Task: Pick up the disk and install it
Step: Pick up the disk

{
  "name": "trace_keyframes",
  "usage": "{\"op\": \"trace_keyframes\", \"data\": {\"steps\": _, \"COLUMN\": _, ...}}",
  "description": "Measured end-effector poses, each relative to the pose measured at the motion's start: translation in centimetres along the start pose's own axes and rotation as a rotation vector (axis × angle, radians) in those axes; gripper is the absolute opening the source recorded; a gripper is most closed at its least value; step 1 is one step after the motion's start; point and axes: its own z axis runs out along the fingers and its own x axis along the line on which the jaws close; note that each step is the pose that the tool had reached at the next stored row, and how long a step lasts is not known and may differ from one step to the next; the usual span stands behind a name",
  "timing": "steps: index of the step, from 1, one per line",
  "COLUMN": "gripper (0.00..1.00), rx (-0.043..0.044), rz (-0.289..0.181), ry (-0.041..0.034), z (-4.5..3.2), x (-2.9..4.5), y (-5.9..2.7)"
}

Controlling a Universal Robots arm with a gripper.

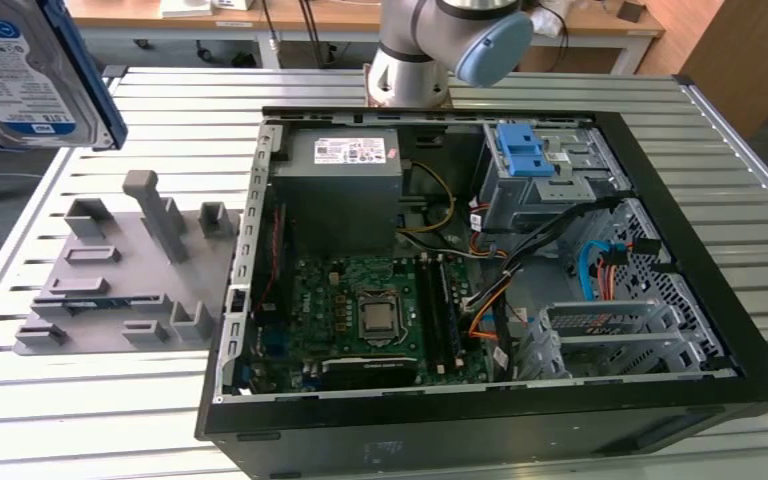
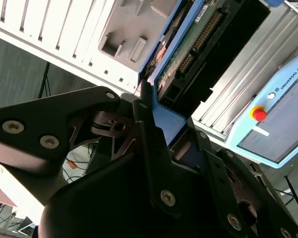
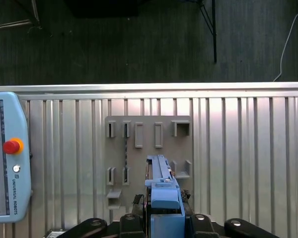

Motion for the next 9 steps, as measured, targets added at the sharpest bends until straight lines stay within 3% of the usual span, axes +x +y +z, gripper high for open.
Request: {"op": "trace_keyframes", "data": {"steps": 9, "gripper": 0.37, "rx": -0.0009, "rz": 0.0, "ry": 0.0, "z": -0.01, "x": 0.56, "y": -1.06}}
